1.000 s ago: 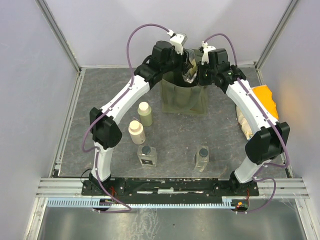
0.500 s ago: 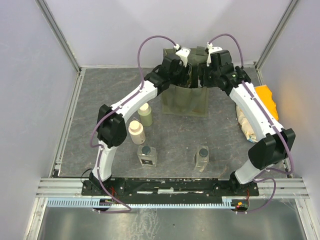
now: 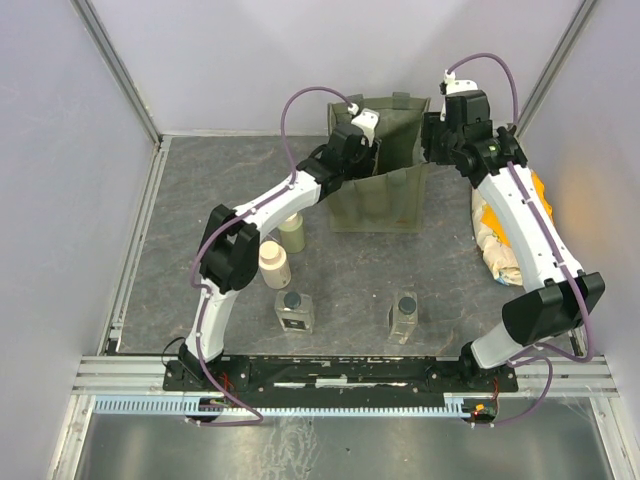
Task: Place the personal care products into the canvas bag
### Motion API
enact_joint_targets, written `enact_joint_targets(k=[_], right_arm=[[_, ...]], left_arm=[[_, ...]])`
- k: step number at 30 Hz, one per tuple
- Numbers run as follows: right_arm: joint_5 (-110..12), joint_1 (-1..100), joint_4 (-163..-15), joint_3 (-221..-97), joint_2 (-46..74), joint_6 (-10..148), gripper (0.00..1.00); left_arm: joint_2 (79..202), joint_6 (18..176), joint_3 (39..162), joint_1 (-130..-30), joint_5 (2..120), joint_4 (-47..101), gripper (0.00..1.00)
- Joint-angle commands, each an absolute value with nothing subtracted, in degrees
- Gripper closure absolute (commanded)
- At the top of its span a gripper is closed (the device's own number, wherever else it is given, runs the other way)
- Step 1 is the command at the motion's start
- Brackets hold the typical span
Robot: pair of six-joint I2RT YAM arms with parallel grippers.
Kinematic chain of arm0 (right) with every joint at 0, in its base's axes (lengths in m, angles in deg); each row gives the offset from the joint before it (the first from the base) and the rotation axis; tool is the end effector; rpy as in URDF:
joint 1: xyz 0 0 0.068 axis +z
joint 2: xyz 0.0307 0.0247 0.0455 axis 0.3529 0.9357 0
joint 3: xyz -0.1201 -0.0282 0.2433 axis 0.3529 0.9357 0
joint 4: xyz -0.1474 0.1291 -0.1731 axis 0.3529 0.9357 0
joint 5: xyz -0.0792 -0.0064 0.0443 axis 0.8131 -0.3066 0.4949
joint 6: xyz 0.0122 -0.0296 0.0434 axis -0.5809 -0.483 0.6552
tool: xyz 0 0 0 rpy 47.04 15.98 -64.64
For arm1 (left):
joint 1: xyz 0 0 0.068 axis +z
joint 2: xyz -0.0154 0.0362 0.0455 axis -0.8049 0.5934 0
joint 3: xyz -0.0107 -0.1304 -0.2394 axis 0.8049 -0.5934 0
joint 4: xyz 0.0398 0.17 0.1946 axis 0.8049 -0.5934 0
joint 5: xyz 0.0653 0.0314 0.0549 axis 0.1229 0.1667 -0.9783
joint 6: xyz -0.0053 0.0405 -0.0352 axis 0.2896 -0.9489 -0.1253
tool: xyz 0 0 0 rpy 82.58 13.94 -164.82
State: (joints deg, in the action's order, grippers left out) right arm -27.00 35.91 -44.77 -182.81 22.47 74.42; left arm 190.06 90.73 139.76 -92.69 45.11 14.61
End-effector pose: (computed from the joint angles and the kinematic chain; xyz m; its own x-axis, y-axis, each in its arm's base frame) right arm 0.3285 0.0806 0.4161 -0.5575 0.0593 -0.8281 0.0548 0.9979 0.0345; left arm 0.4094 -0.3265 0.2866 -0.3594 0.1759 -0.9165 0.4996 0.8658 -0.0298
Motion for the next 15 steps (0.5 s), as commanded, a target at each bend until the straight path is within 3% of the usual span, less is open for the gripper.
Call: enact_joint_targets(k=[1, 15], right_arm=[[-25.52, 35.11, -46.09, -183.55, 20.42, 72.97, 0.30], [-27.68, 34.81, -47.42, -180.54, 20.56, 72.85, 0.30]], left_arm=[[188.71, 92.12, 137.70, -92.98, 41.08, 29.87, 0.97], [191.00, 90.98, 132.54, -92.98, 40.67, 32.43, 0.97]])
